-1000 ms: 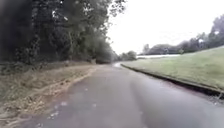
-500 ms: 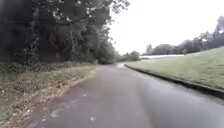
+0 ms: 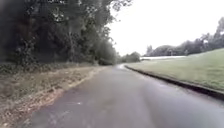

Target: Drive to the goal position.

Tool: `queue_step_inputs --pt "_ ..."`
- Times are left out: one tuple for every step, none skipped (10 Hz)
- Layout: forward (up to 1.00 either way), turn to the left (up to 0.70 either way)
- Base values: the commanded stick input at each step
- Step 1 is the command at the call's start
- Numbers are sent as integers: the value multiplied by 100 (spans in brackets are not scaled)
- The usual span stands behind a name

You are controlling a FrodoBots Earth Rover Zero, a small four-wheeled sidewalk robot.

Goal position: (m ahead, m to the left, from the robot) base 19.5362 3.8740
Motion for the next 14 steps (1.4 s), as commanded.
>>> queue_step_inputs --pt "70 -15" --pt "70 -12" --pt "70 -9" --pt "70 0" --pt "70 0" --pt "70 0" --pt "70 0" --pt "70 0" --pt "70 0" --pt "70 0" --pt "70 0" --pt "70 0" --pt "70 1" --pt "70 2"
